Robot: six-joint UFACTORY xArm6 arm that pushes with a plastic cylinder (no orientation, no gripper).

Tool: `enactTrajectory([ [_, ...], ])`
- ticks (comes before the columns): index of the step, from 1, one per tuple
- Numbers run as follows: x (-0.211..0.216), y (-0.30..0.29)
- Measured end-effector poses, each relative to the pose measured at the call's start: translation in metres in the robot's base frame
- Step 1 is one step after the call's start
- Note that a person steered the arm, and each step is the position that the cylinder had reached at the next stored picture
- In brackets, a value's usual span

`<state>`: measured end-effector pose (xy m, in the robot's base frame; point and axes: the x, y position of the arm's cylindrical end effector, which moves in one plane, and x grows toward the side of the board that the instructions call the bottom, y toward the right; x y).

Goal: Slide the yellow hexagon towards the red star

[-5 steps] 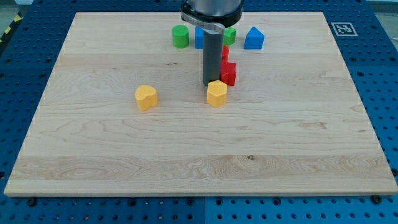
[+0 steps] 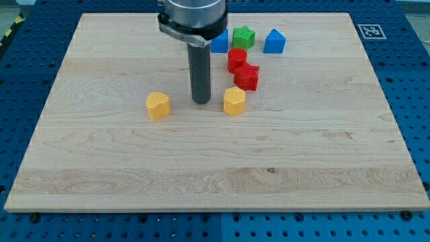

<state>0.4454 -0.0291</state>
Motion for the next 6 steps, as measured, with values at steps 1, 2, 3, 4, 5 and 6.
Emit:
enactTrajectory([
  [1,0.021,0.007],
  [2,0.023,0.016],
  [3,0.022,0.027],
  [4,0.022,0.039],
  [5,0.022,0.052],
  [6,0.022,0.055],
])
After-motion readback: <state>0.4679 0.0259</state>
